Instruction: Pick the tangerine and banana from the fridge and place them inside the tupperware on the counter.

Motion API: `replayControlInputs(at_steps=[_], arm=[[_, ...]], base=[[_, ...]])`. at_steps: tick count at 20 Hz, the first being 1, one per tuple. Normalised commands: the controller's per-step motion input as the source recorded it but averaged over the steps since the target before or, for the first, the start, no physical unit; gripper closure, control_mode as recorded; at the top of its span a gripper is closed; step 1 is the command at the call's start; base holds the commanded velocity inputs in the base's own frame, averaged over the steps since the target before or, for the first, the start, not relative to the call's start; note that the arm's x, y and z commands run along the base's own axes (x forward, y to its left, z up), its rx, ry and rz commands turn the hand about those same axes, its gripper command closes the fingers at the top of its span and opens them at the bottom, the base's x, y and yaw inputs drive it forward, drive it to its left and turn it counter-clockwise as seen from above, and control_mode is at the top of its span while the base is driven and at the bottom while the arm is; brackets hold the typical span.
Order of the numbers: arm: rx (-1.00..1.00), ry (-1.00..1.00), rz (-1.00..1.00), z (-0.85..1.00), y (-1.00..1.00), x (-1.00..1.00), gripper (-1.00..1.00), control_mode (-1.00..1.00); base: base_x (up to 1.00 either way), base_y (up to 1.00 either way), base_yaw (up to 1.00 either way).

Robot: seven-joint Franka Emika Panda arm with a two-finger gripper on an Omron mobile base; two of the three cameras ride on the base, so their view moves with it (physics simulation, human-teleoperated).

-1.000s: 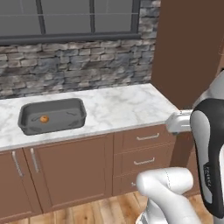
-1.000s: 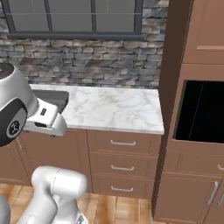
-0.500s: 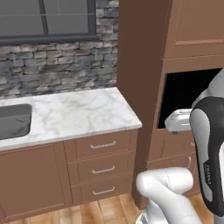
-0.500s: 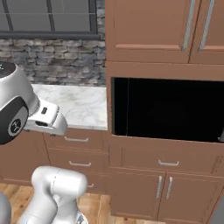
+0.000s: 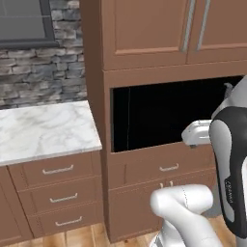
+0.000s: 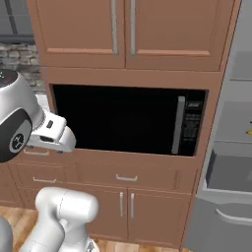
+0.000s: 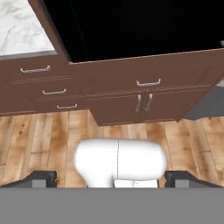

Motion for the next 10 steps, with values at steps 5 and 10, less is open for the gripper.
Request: replayControlInputs(at_steps=[5, 10], arm=[[0.00, 0.00, 0.00, 0.00, 0.00, 0.00, -1.00, 1.00], [0.00, 0.00, 0.00, 0.00, 0.00, 0.00, -1.00, 1.00]], base=[[0.00, -1.00, 0.02], [0.00, -0.99, 0.00]])
